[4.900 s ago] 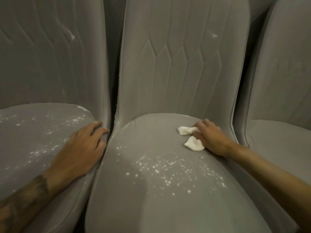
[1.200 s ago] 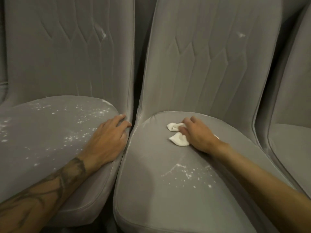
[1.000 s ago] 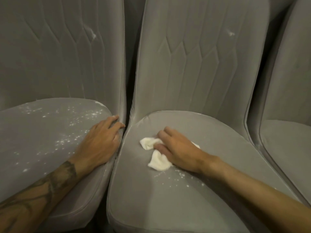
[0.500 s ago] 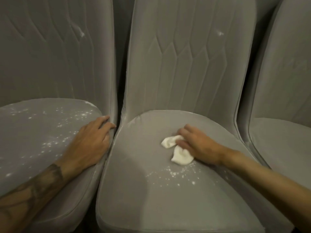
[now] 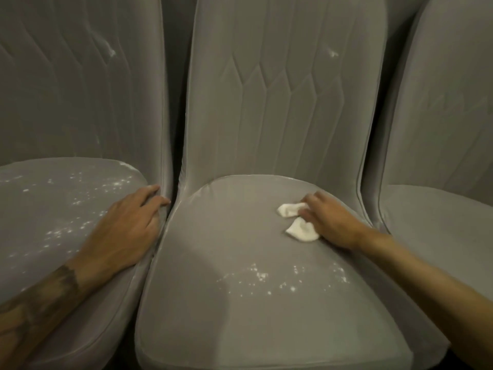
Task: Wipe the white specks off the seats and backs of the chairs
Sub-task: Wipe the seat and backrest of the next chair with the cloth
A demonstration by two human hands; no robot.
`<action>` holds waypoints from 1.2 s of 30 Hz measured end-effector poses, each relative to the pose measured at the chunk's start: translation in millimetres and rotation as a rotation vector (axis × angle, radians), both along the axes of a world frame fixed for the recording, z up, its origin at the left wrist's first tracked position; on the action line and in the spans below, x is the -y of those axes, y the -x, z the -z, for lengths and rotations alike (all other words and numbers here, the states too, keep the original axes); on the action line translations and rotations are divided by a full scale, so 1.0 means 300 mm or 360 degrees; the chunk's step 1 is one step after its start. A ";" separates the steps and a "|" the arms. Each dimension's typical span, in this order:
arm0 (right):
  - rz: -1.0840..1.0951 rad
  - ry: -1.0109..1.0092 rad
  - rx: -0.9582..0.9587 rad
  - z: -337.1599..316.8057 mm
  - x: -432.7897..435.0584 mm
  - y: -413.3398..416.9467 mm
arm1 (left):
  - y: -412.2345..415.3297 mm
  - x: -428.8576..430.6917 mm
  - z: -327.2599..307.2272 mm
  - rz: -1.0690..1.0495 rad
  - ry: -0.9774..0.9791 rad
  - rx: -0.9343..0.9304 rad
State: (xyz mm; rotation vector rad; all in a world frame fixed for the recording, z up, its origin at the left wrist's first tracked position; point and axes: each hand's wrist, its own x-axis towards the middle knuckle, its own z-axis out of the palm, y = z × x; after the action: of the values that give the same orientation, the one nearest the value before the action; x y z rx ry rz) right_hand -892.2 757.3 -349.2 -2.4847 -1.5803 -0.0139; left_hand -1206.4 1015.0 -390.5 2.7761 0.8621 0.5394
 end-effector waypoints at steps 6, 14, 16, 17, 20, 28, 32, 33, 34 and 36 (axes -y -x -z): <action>-0.0337 -0.0132 -0.0060 0.050 0.081 0.087 | 0.001 0.004 0.001 0.0007 -0.0006 0.0024; 0.0233 -0.0013 -0.0006 0.011 0.132 -0.112 | 0.001 -0.004 -0.002 0.0004 0.0005 -0.0012; -0.0069 -0.0110 -0.0011 0.042 0.145 -0.048 | 0.000 -0.006 0.003 0.0018 -0.0018 0.0004; -0.0222 -0.0117 -0.0024 0.052 0.157 -0.024 | 0.000 -0.008 0.007 0.0022 -0.0026 0.0006; -0.0162 0.0017 -0.0042 0.019 0.151 -0.091 | 0.001 -0.014 0.012 0.0028 -0.0040 0.0001; 0.0153 -0.0168 -0.0014 0.059 0.144 -0.037 | -0.001 -0.001 0.002 0.0030 -0.0048 0.0030; -0.0057 -0.0106 -0.0065 0.041 0.234 -0.003 | -0.001 -0.004 0.004 0.0040 -0.0063 0.0026; 0.0069 -0.0110 -0.0073 0.035 0.238 -0.028 | -0.003 -0.004 0.001 0.0033 -0.0045 0.0033; 0.0244 -0.0122 -0.0095 0.028 0.238 -0.048 | -0.005 -0.004 -0.001 0.0027 -0.0032 0.0041; 0.0494 -0.0138 -0.0048 0.023 0.217 -0.035 | -0.005 -0.004 -0.001 0.0021 -0.0031 0.0050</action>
State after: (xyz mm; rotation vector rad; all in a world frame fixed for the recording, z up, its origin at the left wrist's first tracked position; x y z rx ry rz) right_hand -881.7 692.1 -356.2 -2.6200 -1.1430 -0.0876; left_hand -1204.8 1016.1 -390.2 2.7811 0.8353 0.5904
